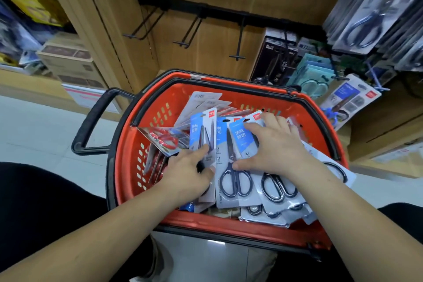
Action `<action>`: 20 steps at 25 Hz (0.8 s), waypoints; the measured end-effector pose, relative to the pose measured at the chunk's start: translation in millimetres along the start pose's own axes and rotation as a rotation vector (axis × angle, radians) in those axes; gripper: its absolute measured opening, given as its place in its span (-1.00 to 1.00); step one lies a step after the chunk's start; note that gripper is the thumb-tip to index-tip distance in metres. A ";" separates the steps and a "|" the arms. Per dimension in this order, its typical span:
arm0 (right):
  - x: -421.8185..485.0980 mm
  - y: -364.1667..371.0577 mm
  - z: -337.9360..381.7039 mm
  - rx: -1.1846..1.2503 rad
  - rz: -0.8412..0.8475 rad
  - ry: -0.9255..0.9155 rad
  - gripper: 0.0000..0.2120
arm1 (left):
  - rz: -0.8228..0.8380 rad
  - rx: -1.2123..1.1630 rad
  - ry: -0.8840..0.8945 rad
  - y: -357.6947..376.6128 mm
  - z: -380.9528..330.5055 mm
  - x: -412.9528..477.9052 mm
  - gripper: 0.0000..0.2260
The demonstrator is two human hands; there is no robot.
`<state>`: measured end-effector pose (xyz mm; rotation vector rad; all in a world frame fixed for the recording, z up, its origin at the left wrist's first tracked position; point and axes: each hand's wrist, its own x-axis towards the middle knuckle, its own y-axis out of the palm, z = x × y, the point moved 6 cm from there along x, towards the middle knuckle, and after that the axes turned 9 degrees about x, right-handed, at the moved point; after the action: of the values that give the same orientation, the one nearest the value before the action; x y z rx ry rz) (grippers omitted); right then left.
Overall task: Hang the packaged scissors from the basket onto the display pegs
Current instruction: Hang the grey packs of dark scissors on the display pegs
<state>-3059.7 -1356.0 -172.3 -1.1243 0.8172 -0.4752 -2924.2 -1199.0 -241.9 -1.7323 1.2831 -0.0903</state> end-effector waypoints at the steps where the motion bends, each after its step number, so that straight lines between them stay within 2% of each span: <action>1: -1.8 -0.3 -2.4 0.003 0.030 0.043 0.02 | 0.018 -0.001 0.013 1.0 0.4 -0.9 -0.44; 3: -3.4 -4.6 -12.1 0.055 0.072 0.122 0.01 | 0.031 -0.084 0.039 1.5 0.5 -2.2 -0.42; 6: -3.7 -15.2 -27.7 0.090 0.037 0.191 0.00 | -0.039 -0.198 0.029 -9.6 -0.4 -5.8 -0.25; 9: -3.3 -24.2 -33.3 0.208 -0.054 0.183 -0.07 | -0.207 -0.221 0.061 -21.8 -6.6 -10.2 -0.32; 11: -5.1 -27.3 -33.4 0.251 -0.109 0.161 -0.12 | -0.248 -0.234 0.078 -27.2 -13.8 -15.1 -0.33; 15: -6.3 -26.8 -32.9 0.344 -0.227 0.102 -0.24 | -0.252 -0.573 0.059 -37.8 -26.4 -21.0 -0.50; 18: -8.0 -33.0 -28.2 0.688 -0.345 0.050 -0.27 | -0.187 -0.700 0.124 -31.6 -42.5 -20.8 -0.56; 20: -10.0 -30.6 -19.3 0.990 -0.335 0.037 -0.32 | -0.104 -0.709 0.178 -19.2 -55.2 -21.9 -0.52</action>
<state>-3079.1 -1372.1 -144.5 -0.3149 0.3194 -1.0381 -2950.7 -1216.7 -188.3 -2.4358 1.4578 0.1778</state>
